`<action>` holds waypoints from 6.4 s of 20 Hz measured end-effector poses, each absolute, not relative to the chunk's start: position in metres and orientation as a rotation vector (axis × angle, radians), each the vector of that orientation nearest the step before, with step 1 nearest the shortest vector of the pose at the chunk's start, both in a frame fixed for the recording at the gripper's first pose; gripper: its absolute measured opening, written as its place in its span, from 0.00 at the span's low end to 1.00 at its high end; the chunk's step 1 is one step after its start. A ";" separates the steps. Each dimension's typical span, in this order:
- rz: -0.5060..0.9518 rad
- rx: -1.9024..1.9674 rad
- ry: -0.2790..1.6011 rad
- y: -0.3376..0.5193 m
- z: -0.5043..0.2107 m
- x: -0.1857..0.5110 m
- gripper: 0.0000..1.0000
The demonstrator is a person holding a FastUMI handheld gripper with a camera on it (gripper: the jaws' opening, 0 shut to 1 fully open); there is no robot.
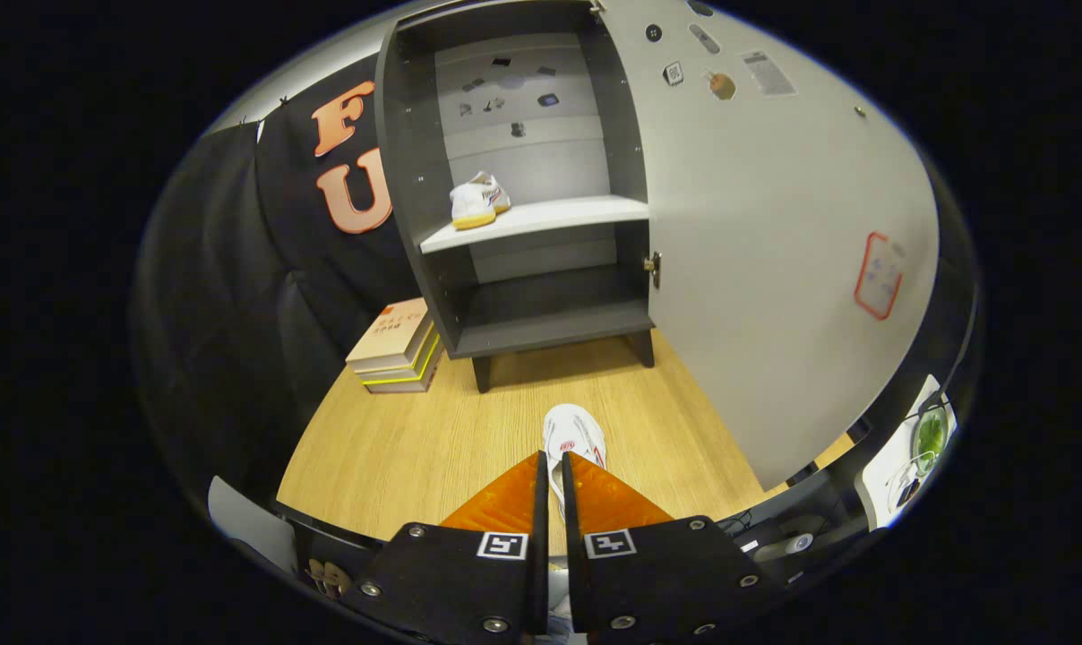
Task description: Open the shoe cabinet door, grab the shoes and put them into the shoe cabinet, then close the shoe cabinet door.
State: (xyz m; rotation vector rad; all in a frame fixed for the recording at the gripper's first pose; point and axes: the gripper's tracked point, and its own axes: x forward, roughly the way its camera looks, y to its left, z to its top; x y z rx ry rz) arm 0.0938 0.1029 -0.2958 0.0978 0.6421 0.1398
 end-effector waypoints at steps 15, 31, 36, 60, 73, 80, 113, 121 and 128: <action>0.234 0.009 0.916 0.133 -0.452 0.137 0.14; 0.256 0.000 0.953 0.137 -0.454 0.144 0.13; 0.251 -0.003 0.962 0.135 -0.456 0.146 0.14; 0.248 0.051 0.972 0.143 -0.484 0.199 0.13; 0.247 0.039 0.873 0.132 -0.413 0.190 0.02; 0.257 0.041 0.692 0.132 -0.291 0.217 0.02; 0.243 -0.006 0.456 0.135 -0.143 0.555 0.13; 0.224 0.018 0.397 0.128 -0.114 0.511 0.47; 0.196 0.022 0.285 0.116 -0.060 0.438 0.48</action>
